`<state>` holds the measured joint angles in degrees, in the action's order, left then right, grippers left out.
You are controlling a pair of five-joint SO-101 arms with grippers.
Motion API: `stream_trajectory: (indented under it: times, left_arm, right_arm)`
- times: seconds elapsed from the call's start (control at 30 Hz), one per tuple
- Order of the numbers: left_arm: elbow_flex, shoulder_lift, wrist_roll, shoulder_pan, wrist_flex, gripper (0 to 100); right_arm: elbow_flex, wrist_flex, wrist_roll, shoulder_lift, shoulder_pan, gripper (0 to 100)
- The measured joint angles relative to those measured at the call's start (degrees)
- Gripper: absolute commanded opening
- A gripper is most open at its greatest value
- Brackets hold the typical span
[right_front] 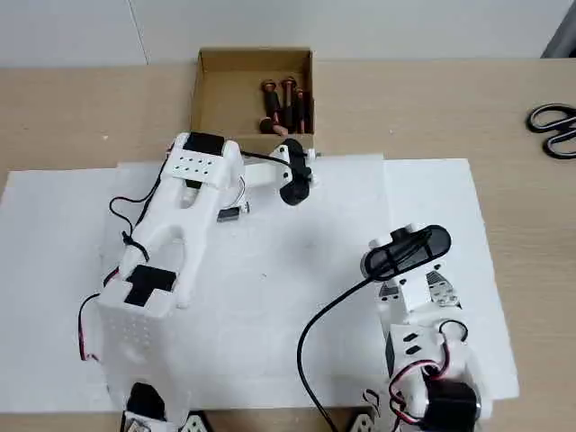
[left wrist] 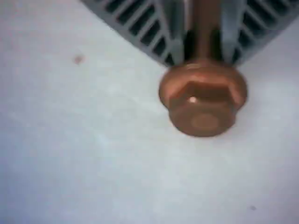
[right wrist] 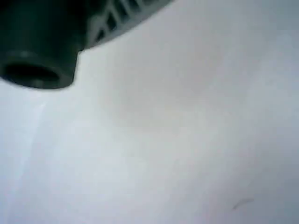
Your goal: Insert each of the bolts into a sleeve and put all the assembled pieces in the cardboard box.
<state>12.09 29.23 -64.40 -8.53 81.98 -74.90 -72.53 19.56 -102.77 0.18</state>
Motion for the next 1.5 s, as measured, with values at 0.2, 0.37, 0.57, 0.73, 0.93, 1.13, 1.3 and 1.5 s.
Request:
stream_trajectory:
  times: [0.2,0.37,0.57,0.73,0.93,1.13,1.3,1.5]
  left_arm:
    - [4.7,0.1,3.7,0.1,4.8,0]
    - [11.3,-2.0,9.1,0.3,10.6,0]
    - [13.4,-6.1,16.9,0.3,14.9,0]
    - [13.4,-9.9,25.6,0.3,15.8,0]
    - [13.4,-17.3,39.8,0.3,16.3,0]
    - [13.4,-24.2,45.9,0.4,17.1,0]
    - [13.4,-31.5,56.5,0.4,17.1,0]
    - [13.4,-40.7,68.6,0.4,17.1,0]
  right_arm:
    - [0.0,0.0,0.0,0.0,0.0,0.4]
    - [0.0,0.0,0.0,0.0,0.0,0.4]
    - [0.0,0.0,0.0,0.0,0.0,0.4]
    - [0.0,0.0,0.0,-0.5,-0.1,0.4]
    - [2.6,0.0,0.0,-0.5,-0.1,0.4]
    - [6.5,0.0,-0.1,-0.6,-0.1,0.4]
    - [10.9,-1.8,-3.8,-0.6,-0.1,0.4]
    - [14.6,-4.4,-7.8,-0.6,-0.1,0.4]
